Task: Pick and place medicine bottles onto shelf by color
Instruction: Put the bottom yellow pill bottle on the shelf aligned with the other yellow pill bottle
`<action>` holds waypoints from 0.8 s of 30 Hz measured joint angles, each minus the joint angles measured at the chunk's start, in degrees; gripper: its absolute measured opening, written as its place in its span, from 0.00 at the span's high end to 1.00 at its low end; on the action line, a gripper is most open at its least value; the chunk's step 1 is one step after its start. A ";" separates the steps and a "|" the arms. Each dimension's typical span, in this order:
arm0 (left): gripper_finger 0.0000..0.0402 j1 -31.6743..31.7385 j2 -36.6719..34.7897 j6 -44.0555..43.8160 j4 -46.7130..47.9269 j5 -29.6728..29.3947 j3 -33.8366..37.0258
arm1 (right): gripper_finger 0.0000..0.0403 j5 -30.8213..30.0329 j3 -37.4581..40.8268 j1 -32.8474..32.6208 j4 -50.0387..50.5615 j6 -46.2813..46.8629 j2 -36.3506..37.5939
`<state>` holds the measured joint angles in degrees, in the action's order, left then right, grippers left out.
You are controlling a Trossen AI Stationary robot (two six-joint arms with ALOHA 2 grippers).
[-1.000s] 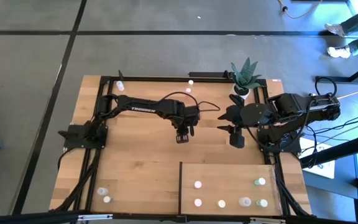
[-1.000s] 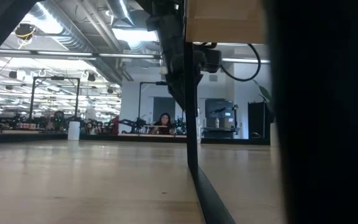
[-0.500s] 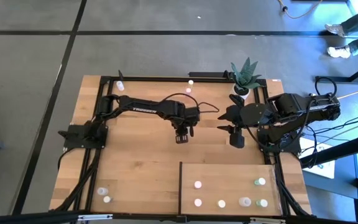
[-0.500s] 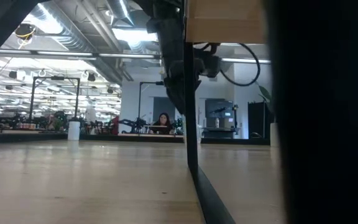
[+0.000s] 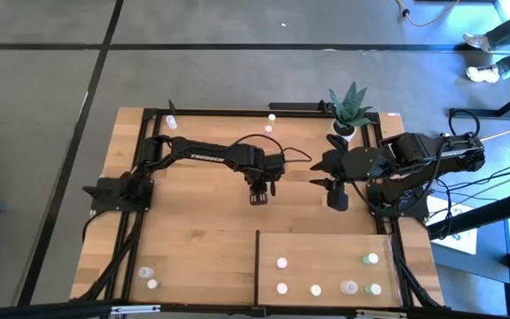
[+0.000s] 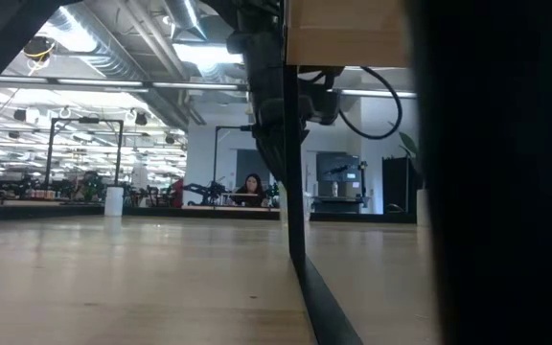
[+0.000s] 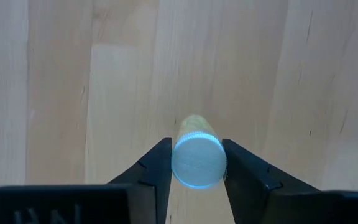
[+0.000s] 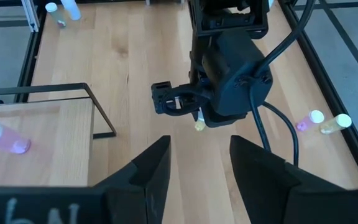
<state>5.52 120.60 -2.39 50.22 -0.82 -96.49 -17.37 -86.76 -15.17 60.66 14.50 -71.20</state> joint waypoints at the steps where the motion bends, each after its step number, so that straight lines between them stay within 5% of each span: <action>1: 0.71 0.00 0.00 0.00 0.07 0.00 0.00 | 0.59 0.00 0.00 0.01 0.00 0.00 0.00; 15: 0.48 0.00 0.00 0.00 0.30 0.00 0.00 | 0.59 0.00 0.00 -0.01 0.00 0.00 0.00; 24: 0.46 0.91 -1.50 -0.48 1.76 -0.06 0.00 | 0.59 0.00 0.00 -0.01 0.01 0.00 0.00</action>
<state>6.43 119.09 -2.87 51.98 -0.88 -96.49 -17.37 -86.76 -15.18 60.67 14.50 -71.20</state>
